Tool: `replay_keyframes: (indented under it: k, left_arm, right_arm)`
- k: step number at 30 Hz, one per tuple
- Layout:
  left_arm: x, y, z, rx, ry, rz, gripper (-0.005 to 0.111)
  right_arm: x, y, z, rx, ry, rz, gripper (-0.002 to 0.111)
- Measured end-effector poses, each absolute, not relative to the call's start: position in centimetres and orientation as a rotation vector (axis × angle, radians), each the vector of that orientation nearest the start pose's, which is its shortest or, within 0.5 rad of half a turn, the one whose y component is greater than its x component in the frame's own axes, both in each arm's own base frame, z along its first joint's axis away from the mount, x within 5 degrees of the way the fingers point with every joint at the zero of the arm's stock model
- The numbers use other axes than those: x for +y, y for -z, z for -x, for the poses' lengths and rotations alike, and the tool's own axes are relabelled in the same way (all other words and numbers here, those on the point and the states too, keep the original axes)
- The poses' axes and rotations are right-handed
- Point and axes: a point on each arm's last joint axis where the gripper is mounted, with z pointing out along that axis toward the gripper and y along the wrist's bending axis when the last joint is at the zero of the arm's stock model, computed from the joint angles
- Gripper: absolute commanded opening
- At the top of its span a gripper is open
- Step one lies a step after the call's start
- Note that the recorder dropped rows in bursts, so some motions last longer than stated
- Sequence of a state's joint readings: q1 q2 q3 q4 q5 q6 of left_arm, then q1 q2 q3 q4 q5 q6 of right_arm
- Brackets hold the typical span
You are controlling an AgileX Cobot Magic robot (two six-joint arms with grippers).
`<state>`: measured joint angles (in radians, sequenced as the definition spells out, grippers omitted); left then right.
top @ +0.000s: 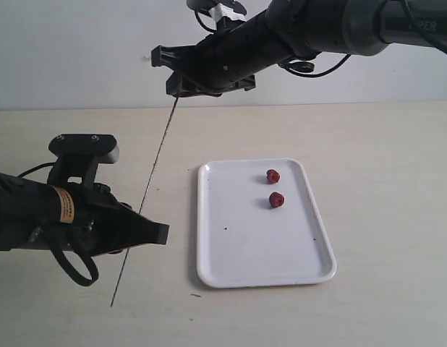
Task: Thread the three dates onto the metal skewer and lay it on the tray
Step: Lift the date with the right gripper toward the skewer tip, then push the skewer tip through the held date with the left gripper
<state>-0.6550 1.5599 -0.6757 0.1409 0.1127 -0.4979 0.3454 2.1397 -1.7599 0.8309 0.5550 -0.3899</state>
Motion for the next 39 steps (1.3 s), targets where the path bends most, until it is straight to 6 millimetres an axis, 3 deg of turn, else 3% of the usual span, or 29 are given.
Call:
replay_keyframes:
  k: [22, 39]
  left_arm:
    - [-16.5, -17.0, -23.0, 2.496, 0.393, -0.334, 0.0]
    - [-17.1, -17.8, -23.7, 2.377, 0.495, -0.29, 0.0]
  right_arm:
    - [20.2, -23.7, -45.5, 2.309, -0.844, 0.174, 0.021]
    - [20.2, -23.9, -45.6, 2.295, -0.845, 0.158, 0.021]
